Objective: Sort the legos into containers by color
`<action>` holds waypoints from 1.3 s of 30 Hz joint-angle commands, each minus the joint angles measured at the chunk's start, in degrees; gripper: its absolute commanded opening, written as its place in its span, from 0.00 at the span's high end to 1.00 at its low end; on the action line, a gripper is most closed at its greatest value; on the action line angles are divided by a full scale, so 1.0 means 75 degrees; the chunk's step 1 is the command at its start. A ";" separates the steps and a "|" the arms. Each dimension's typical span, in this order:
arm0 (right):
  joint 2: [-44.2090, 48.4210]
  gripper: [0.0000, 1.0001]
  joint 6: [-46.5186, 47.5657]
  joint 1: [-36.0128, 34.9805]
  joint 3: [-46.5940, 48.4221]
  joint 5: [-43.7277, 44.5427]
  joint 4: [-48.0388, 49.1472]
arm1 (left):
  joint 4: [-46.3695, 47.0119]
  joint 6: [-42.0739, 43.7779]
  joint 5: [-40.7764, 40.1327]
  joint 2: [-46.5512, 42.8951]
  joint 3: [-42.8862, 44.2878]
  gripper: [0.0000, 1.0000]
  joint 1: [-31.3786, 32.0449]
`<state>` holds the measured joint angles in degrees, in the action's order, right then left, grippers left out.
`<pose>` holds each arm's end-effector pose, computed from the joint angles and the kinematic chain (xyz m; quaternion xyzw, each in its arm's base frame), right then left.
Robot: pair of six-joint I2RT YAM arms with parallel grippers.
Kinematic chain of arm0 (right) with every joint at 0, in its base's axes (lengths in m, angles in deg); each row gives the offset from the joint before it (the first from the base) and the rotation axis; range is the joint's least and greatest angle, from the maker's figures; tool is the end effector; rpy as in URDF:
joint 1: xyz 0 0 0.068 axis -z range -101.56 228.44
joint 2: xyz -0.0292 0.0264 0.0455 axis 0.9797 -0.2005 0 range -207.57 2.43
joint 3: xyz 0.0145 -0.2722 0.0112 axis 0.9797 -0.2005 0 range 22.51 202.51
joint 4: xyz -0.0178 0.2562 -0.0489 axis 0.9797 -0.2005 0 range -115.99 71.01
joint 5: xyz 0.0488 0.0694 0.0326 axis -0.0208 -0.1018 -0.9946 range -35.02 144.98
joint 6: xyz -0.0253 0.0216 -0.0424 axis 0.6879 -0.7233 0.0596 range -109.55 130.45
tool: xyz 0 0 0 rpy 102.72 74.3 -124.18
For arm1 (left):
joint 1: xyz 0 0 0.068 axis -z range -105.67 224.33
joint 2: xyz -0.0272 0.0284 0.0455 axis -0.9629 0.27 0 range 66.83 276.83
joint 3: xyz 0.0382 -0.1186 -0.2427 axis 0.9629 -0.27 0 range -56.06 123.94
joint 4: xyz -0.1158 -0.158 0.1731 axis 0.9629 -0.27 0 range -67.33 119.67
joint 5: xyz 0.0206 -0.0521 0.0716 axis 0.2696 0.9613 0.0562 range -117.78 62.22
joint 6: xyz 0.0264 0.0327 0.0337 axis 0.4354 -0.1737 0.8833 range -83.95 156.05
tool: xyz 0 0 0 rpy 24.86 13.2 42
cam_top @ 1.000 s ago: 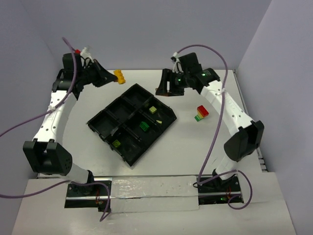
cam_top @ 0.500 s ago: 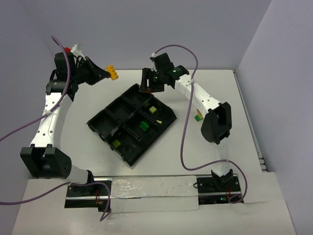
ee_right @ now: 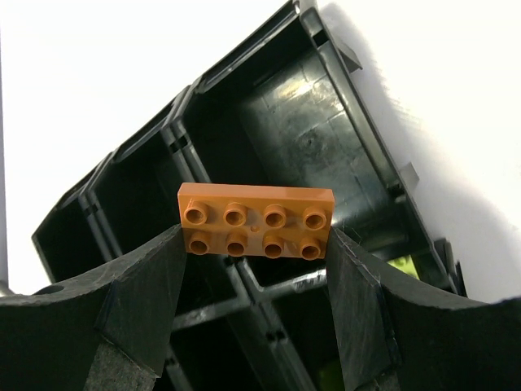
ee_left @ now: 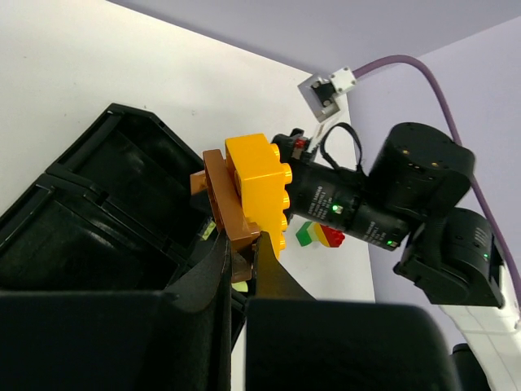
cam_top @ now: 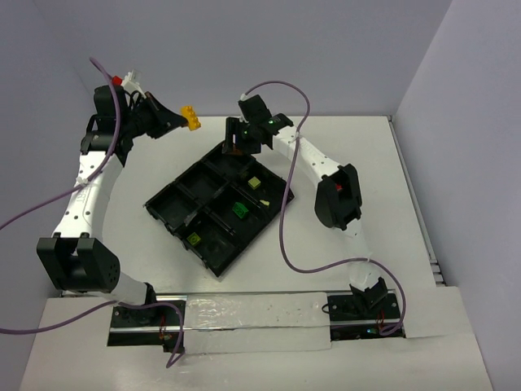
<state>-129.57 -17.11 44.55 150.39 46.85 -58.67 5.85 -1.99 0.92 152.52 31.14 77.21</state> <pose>0.4323 0.2964 0.2764 -0.0784 0.9146 0.2559 0.3031 0.3395 -0.0342 0.4033 -0.1115 0.8087 -0.3815 0.4336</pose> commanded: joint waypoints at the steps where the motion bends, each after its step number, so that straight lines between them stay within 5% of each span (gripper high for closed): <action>1: -0.0166 0.51 -0.0023 -0.0052 0.0553 0.0109 0.0273 | 0.0411 0.0139 0.0205 0.0005 -0.0055 1.00 -0.0043; 22: -0.0609 0.21 -0.0072 -0.0052 0.0899 0.0010 0.0183 | 0.0824 0.0084 0.0294 -0.0087 -0.0536 1.00 -0.0043; 39: 0.0620 0.19 0.0384 0.0072 0.0541 -0.0582 -0.0041 | 0.0904 0.0072 0.0766 0.0275 -0.0567 1.00 -0.0043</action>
<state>-133.44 -16.88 44.55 155.43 45.15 -58.95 9.51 -2.00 3.21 153.35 26.98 77.21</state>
